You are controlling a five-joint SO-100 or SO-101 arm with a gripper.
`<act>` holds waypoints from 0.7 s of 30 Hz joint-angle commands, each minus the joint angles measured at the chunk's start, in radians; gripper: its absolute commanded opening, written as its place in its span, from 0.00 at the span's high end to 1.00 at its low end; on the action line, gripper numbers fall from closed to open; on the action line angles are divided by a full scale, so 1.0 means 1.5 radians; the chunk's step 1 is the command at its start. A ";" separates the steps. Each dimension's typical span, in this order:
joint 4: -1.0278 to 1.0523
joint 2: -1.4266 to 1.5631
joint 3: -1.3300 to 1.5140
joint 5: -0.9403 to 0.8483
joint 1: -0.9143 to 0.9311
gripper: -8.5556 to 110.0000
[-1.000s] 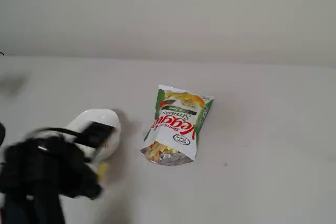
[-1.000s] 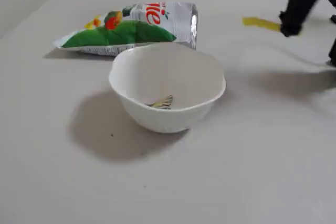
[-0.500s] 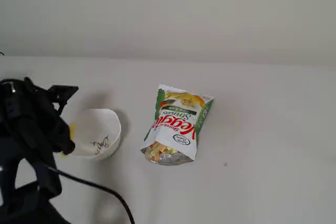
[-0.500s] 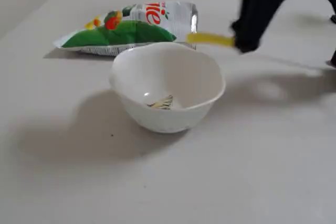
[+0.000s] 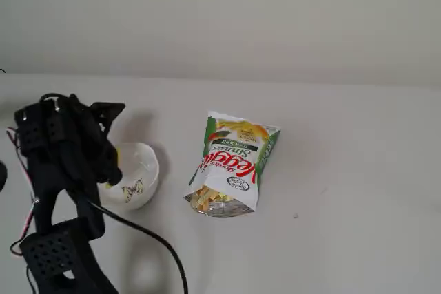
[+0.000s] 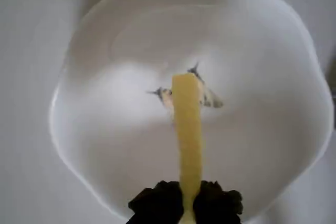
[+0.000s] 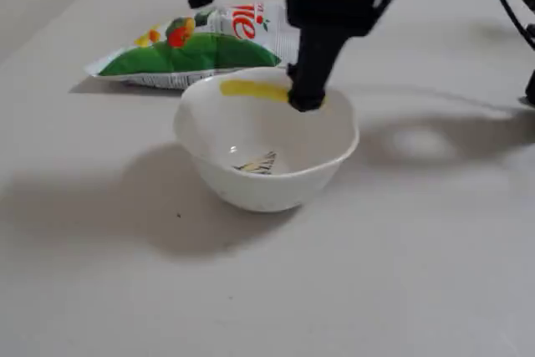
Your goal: Pick up veggie straw from inside of open veggie straw packet and place it inside the bowl on the left side of the veggie straw packet
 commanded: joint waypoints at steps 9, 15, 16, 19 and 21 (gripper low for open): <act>0.024 -0.005 -0.056 0.014 0.037 0.68; 0.027 0.015 -0.044 0.019 0.033 0.89; 0.027 0.027 -0.030 0.020 0.030 0.90; 0.027 0.082 0.049 0.020 0.013 0.91; 0.027 0.122 0.093 0.025 0.006 0.92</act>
